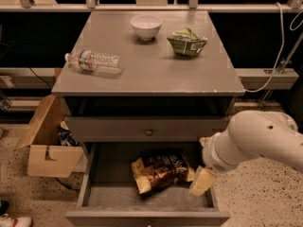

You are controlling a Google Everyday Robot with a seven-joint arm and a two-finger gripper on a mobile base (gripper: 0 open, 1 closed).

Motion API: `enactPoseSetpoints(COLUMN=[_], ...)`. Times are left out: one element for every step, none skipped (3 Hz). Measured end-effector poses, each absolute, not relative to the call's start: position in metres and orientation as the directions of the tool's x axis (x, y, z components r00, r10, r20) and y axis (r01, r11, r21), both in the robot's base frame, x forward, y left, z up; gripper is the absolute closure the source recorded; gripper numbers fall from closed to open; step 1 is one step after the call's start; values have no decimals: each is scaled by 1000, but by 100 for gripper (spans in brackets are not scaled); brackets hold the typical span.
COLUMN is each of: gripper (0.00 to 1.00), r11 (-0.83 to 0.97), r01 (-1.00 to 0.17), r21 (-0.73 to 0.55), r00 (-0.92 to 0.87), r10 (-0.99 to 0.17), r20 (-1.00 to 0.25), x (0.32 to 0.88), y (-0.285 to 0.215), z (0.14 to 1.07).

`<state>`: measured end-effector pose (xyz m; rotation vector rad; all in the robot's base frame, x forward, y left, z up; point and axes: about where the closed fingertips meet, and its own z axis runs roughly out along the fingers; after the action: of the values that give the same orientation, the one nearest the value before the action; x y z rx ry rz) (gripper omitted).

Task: Pick brown chip bag from middle drawer and place on counter

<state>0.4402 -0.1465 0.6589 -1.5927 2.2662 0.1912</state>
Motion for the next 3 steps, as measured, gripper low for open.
enactPoseSetpoints(gripper=[0, 0, 0], r11=[389, 424, 458], r01=[-919, -904, -886], r21=[-60, -58, -78], r00=[-336, -363, -369], r10=[-855, -830, -797], r20=[-395, -424, -478], x=[452, 464, 485], y=[-141, -135, -126], z=[604, 557, 509])
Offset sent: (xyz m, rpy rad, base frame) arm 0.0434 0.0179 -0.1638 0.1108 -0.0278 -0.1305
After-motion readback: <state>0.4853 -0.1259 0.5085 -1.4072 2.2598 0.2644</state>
